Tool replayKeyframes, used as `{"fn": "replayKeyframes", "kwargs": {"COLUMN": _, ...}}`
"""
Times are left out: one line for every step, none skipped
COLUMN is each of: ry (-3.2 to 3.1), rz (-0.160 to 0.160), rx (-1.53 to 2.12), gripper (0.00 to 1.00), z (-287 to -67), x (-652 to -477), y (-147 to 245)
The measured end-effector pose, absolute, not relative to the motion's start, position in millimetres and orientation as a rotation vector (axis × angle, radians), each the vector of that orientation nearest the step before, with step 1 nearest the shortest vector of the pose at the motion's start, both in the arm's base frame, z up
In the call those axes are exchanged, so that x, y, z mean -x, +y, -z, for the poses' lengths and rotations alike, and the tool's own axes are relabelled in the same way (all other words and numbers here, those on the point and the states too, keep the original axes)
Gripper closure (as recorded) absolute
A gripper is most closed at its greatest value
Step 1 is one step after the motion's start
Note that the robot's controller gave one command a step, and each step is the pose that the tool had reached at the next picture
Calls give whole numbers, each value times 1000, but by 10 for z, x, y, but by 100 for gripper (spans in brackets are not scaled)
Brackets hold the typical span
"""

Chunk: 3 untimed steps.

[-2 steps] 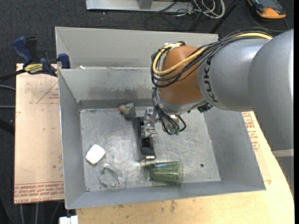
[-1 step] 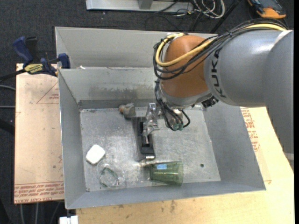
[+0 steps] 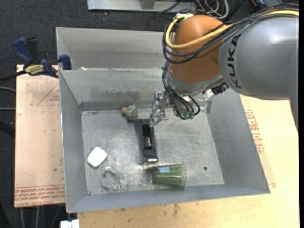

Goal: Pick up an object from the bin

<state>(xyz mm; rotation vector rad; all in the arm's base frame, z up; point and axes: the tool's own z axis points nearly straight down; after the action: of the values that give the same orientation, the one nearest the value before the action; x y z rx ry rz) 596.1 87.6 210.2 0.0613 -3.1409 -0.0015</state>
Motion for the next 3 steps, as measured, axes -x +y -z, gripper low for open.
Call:
{"fn": "replayKeyframes", "kwargs": {"ry": -3147, "rz": 3, "rx": 31, "gripper": 100, "z": -2488, "x": -6002, "y": 850}}
{"fn": "replayKeyframes", "kwargs": {"ry": -3135, "rz": 1, "rx": -143, "gripper": 0, "z": -1824, "x": -5978, "y": 957}}
{"fn": "replayKeyframes", "kwargs": {"ry": -3140, "rz": 2, "rx": -141, "gripper": 0, "z": -1850, "x": -5990, "y": 955}}
